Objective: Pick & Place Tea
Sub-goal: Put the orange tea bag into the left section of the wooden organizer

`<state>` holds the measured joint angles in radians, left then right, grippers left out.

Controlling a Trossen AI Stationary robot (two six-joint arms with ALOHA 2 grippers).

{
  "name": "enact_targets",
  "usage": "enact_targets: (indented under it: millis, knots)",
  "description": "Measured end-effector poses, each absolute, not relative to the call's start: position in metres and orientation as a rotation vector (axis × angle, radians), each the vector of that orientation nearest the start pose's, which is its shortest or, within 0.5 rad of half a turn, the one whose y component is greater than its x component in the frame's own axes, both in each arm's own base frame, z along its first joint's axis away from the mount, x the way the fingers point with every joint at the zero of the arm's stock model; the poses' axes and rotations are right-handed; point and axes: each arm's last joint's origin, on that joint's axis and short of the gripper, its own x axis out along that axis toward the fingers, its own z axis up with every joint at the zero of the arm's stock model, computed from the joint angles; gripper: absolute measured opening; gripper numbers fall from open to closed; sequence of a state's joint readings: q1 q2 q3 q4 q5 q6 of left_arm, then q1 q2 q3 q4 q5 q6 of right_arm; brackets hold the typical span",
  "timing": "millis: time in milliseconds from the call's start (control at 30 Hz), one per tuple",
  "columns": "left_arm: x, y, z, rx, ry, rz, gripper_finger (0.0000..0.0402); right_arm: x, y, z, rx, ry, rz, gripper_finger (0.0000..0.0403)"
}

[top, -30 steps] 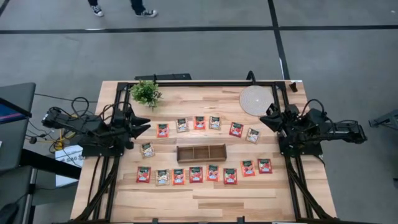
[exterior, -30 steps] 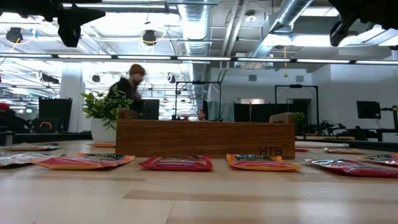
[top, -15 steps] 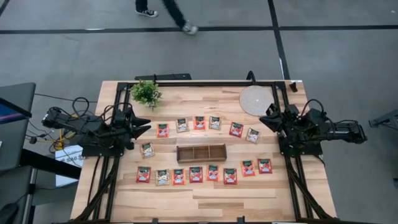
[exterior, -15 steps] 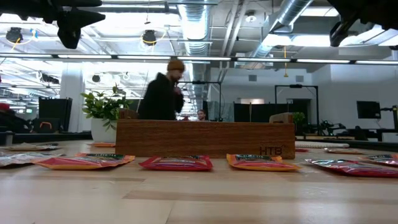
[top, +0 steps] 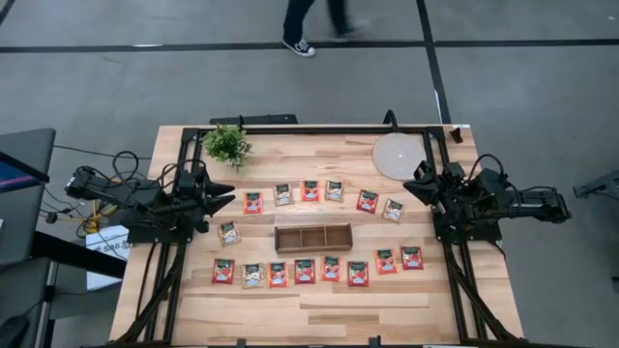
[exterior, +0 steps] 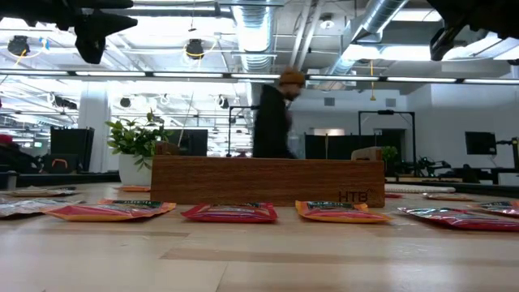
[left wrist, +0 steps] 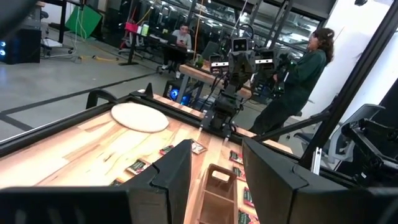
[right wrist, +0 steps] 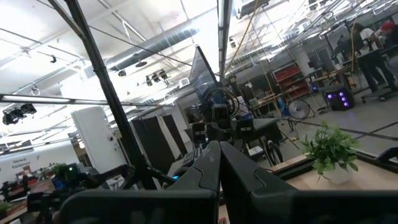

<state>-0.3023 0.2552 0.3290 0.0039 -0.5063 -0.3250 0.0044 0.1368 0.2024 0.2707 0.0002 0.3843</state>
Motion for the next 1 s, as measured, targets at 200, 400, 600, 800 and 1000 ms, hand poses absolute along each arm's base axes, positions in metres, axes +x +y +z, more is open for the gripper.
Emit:
enact_targets:
  millis: [200, 400, 600, 800, 1000]
  knots:
    - [0.096, -0.015, 0.261, -0.356, -0.159, 0.202, 0.0135, 0.09, 0.0, 0.247, 0.381, -0.331, 0.069, 0.0]
    - [0.093, -0.014, 0.282, -0.325, -0.204, 0.202, 0.0135, 0.09, 0.0, 0.247, 0.381, -0.331, 0.068, 0.0]
    - [0.098, -0.016, 0.321, -0.273, -0.198, 0.189, 0.0135, 0.09, 0.0, 0.247, 0.381, -0.332, 0.068, 0.0]
    - [0.122, -0.022, 0.357, -0.15, -0.074, 0.226, 0.0135, 0.09, 0.0, 0.247, 0.38, -0.331, 0.068, 0.0]
    - [0.147, -0.027, 0.357, -0.158, 0.345, 0.33, 0.0135, 0.09, 0.0, 0.247, 0.381, -0.331, 0.068, 0.0]
